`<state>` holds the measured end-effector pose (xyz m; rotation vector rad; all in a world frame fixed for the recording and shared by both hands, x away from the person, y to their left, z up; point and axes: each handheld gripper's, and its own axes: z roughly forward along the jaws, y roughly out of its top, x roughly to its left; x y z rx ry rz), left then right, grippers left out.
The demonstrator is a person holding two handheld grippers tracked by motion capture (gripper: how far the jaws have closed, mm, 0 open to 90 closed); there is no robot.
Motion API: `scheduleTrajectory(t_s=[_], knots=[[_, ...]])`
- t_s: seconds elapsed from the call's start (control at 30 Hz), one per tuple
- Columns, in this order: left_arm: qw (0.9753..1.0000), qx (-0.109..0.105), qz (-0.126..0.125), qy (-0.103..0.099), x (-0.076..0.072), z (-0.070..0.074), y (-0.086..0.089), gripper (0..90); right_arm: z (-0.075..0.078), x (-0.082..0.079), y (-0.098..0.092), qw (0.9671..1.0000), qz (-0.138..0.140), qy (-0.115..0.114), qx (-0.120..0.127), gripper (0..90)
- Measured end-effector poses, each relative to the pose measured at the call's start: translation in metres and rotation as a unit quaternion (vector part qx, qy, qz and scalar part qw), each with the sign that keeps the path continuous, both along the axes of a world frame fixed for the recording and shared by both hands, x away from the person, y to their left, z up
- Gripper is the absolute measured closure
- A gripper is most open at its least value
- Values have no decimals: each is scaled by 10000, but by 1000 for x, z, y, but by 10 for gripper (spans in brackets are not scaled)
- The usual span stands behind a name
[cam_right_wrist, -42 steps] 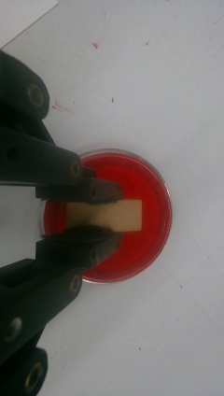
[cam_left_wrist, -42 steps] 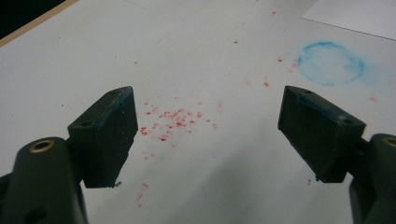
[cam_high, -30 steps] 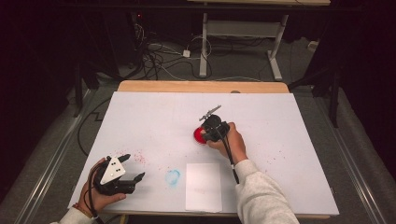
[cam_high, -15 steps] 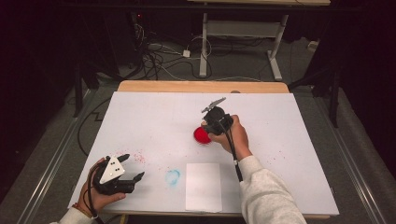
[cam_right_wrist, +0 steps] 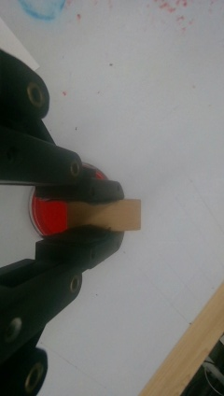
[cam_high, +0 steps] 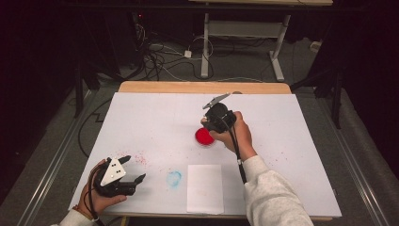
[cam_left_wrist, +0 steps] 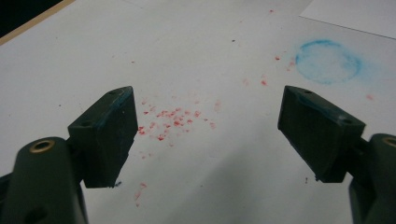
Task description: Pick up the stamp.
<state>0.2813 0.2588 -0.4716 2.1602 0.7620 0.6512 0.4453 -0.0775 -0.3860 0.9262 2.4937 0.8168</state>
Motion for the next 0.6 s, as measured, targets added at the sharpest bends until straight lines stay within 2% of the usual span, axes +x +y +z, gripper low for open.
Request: scheduleTrajectory(t_s=[0.1,0.17,0.27,0.53,0.6], knots=[[10000,8,0,13,0,0,1,193,-10,3,1,10000,-12,91,-3,763],[10000,23,-8,-52,1,0,1,193,-16,4,1,9998,-36,182,-51,763],[10000,14,4,27,0,-1,0,193,-26,6,2,9995,-32,269,-141,763],[10000,56,-29,-23,1,-2,0,193,-49,11,1,9979,-155,532,-335,763],[10000,32,-3,43,1,-2,0,193,-53,12,0,9980,-128,579,-237,763]])
